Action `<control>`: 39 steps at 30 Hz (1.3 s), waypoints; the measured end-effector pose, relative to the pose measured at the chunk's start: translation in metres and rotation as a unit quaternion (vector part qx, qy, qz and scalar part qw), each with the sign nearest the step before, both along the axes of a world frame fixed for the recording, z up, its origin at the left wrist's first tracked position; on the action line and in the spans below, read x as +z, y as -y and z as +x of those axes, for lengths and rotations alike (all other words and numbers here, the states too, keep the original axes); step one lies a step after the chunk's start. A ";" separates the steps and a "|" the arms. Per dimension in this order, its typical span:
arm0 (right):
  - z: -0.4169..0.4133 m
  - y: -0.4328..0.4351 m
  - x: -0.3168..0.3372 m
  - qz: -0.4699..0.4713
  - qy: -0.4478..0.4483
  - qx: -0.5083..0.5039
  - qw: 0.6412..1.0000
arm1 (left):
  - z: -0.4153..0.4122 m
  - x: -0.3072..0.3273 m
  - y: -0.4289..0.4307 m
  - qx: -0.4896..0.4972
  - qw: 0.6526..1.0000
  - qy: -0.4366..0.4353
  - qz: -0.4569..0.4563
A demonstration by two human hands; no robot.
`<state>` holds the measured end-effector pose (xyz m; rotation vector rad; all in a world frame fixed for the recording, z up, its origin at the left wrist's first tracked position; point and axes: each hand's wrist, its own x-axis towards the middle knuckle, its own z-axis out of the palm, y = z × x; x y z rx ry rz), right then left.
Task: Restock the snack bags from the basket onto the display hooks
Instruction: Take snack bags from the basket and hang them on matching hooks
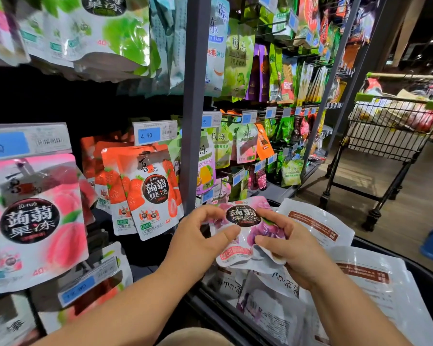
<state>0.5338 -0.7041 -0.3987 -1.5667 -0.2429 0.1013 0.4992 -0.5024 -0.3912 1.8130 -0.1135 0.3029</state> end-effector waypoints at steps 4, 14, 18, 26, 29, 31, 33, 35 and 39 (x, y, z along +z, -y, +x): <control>-0.002 -0.005 0.000 0.015 0.032 -0.008 0.999 | 0.006 -0.001 0.004 0.040 0.975 -0.185 -0.116; -0.010 -0.008 0.003 0.042 0.080 0.053 0.995 | 0.005 0.004 0.001 -0.143 0.922 -0.220 -0.286; -0.007 -0.009 0.006 0.127 0.082 0.019 0.988 | 0.005 -0.003 0.006 -0.144 0.958 -0.175 -0.174; -0.007 -0.003 0.014 0.176 0.135 -0.101 0.970 | 0.004 -0.010 0.018 -0.183 0.970 -0.138 -0.077; -0.005 -0.006 0.009 0.125 0.127 -0.131 0.975 | 0.002 -0.018 0.021 -0.165 0.975 -0.139 -0.059; -0.004 -0.005 0.008 0.113 0.107 -0.122 0.980 | 0.002 -0.024 0.019 -0.115 0.983 -0.130 -0.061; 0.000 0.002 0.009 0.083 0.063 -0.118 0.988 | 0.002 -0.029 0.014 -0.061 0.987 -0.122 -0.087; 0.005 0.015 0.004 -0.035 0.012 -0.105 0.994 | 0.004 -0.033 0.007 -0.012 0.986 -0.113 -0.119; 0.010 0.035 -0.014 -0.441 -0.041 0.008 0.896 | 0.009 -0.040 -0.008 0.063 0.980 -0.094 -0.165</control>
